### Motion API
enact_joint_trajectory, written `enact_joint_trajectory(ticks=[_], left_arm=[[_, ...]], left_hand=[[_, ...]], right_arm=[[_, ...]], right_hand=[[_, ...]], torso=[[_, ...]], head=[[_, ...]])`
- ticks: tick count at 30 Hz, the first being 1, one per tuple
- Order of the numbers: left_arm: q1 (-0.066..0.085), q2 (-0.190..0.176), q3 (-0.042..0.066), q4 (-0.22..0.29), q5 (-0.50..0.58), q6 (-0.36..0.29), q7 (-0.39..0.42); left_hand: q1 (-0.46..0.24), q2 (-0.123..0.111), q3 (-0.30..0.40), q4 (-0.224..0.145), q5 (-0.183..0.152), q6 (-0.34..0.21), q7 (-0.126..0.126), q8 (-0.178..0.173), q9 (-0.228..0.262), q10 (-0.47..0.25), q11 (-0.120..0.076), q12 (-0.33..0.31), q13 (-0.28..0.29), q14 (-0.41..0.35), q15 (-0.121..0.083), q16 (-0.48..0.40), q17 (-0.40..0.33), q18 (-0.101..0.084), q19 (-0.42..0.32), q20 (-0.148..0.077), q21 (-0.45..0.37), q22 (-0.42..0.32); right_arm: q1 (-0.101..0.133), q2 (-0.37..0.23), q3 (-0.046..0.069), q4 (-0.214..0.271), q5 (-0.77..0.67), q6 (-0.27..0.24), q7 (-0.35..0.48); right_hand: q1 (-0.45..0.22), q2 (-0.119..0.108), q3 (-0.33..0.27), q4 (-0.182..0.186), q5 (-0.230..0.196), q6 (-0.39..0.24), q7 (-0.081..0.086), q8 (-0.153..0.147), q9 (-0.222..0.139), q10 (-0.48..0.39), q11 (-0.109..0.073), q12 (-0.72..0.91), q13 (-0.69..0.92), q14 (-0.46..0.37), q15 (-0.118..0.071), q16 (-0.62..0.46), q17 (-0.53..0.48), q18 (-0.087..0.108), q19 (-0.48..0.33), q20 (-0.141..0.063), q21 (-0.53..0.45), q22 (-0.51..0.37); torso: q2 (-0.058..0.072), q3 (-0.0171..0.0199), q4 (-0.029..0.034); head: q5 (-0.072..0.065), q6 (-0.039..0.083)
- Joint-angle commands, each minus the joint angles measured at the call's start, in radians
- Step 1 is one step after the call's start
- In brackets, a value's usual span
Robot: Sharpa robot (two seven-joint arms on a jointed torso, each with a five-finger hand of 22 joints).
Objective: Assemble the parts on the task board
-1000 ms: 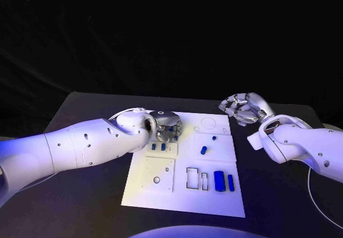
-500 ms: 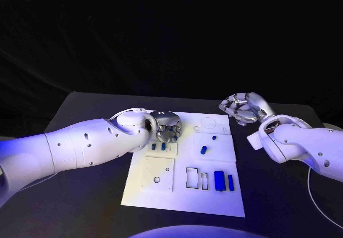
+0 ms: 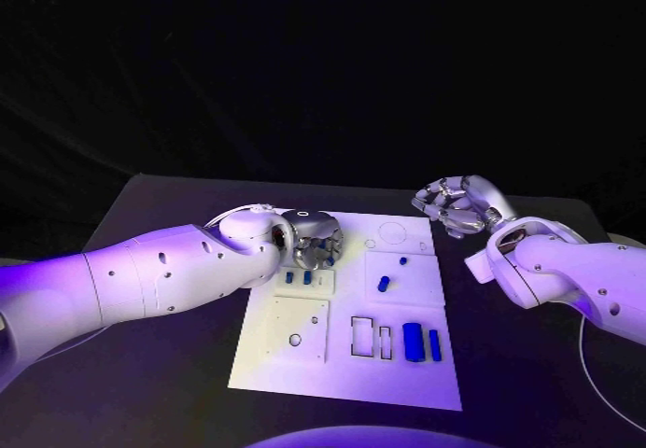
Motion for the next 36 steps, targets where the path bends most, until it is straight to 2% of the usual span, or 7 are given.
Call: enact_joint_trajectory(ticks=[1, 5, 11, 16, 26, 30, 36], left_arm=[[-0.002, -0.006, 0.004, 0.013, 0.029, -0.022, 0.026], [-0.002, -0.019, 0.015, 0.029, 0.049, -0.032, 0.031], [-0.002, -0.051, 0.043, 0.057, 0.097, -0.029, 0.027], [-0.002, -0.083, 0.060, 0.074, 0.129, -0.023, 0.021], [-0.002, -0.136, 0.068, 0.088, 0.158, 0.013, 0.011], [-0.002, -0.147, 0.069, 0.088, 0.163, 0.027, 0.006], [-0.005, -0.157, 0.069, 0.087, 0.172, 0.048, 0.000]], left_hand=[[-0.019, 0.000, -0.001, -0.004, -0.002, 0.007, 0.000, -0.005, 0.002, 0.008, -0.001, -0.007, 0.000, 0.011, 0.000, 0.005, 0.001, -0.014, 0.006, 0.001, 0.006, 0.002], [-0.024, 0.000, -0.002, -0.004, -0.002, 0.007, 0.000, -0.007, 0.003, 0.010, 0.000, -0.011, 0.000, 0.011, 0.000, 0.005, 0.000, -0.014, 0.007, 0.002, 0.007, 0.003], [-0.038, -0.004, -0.003, -0.001, -0.002, 0.008, 0.000, -0.012, 0.003, 0.014, 0.000, -0.024, -0.001, 0.014, 0.001, 0.006, 0.003, -0.015, 0.008, 0.003, 0.009, 0.006], [-0.041, -0.005, -0.004, -0.001, -0.002, 0.008, 0.001, -0.013, 0.003, 0.015, 0.001, -0.027, -0.001, 0.014, 0.001, 0.007, 0.002, -0.015, 0.009, 0.003, 0.009, 0.006], [-0.042, -0.006, -0.004, -0.001, -0.002, 0.008, 0.000, -0.014, 0.004, 0.015, 0.001, -0.028, -0.001, 0.014, 0.001, 0.007, 0.002, -0.015, 0.009, 0.003, 0.009, 0.006], [-0.042, -0.006, -0.004, -0.001, -0.002, 0.008, 0.000, -0.014, 0.004, 0.016, 0.001, -0.029, -0.001, 0.014, 0.001, 0.006, 0.001, -0.015, 0.009, 0.003, 0.010, 0.007], [-0.045, -0.008, -0.005, -0.001, -0.002, 0.009, 0.001, -0.015, 0.004, 0.016, 0.001, -0.032, -0.001, 0.013, 0.001, 0.006, -0.001, -0.015, 0.008, 0.004, 0.009, 0.006]], right_arm=[[-0.001, 0.002, 0.000, 0.000, -0.012, 0.003, 0.011], [-0.002, 0.003, 0.000, -0.001, -0.012, 0.003, 0.011], [-0.003, 0.003, 0.000, -0.002, -0.012, 0.003, 0.010], [-0.003, 0.002, 0.000, -0.003, -0.012, 0.003, 0.010], [-0.004, 0.000, 0.000, -0.003, -0.012, 0.003, 0.009], [-0.004, 0.000, 0.000, -0.003, -0.012, 0.003, 0.008], [-0.004, 0.000, 0.000, -0.003, -0.012, 0.003, 0.008]], right_hand=[[0.008, 0.001, 0.003, -0.003, 0.004, -0.002, -0.001, 0.001, -0.001, -0.002, -0.005, -0.003, -0.001, 0.003, -0.006, -0.005, 0.001, 0.011, 0.002, -0.001, -0.005, -0.002], [0.008, 0.001, 0.003, -0.003, 0.004, -0.002, -0.001, 0.001, -0.001, -0.002, -0.005, -0.003, -0.001, 0.003, -0.006, -0.005, 0.002, 0.011, 0.003, -0.001, -0.004, -0.002], [0.008, 0.001, 0.003, -0.002, 0.004, -0.001, -0.001, 0.002, -0.001, -0.001, -0.005, -0.004, -0.002, 0.003, -0.006, -0.005, 0.001, 0.011, 0.003, -0.001, -0.004, -0.001], [0.008, 0.001, 0.003, -0.002, 0.004, -0.001, -0.001, 0.002, -0.001, -0.001, -0.005, -0.004, -0.002, 0.003, -0.006, -0.005, 0.001, 0.011, 0.003, -0.001, -0.004, -0.001], [0.008, 0.001, 0.003, -0.002, 0.004, -0.001, -0.001, 0.002, -0.001, -0.001, -0.005, -0.004, -0.002, 0.003, -0.006, -0.005, 0.001, 0.011, 0.003, -0.001, -0.004, -0.001], [0.008, 0.001, 0.003, -0.002, 0.004, -0.001, -0.001, 0.002, -0.001, -0.001, -0.005, -0.004, -0.002, 0.003, -0.006, -0.005, 0.001, 0.011, 0.003, -0.001, -0.004, -0.001], [0.008, 0.001, 0.003, -0.002, 0.004, -0.001, -0.001, 0.002, -0.001, -0.001, -0.005, -0.004, -0.002, 0.003, -0.006, -0.005, 0.001, 0.011, 0.003, -0.001, -0.004, -0.001]], torso=[[0.000, -0.0008, -0.0008], [-0.001, -0.0007, 0.0001], [-0.001, -0.0007, 0.0016], [-0.001, -0.0011, 0.0014], [0.000, -0.0002, 0.0015], [0.000, -0.0006, 0.0017], [0.000, -0.0004, 0.0007]], head=[[0.000, 0.003], [0.000, 0.005], [-0.001, 0.007], [-0.002, 0.007], [-0.001, 0.005], [-0.005, 0.005], [0.001, 0.004]])
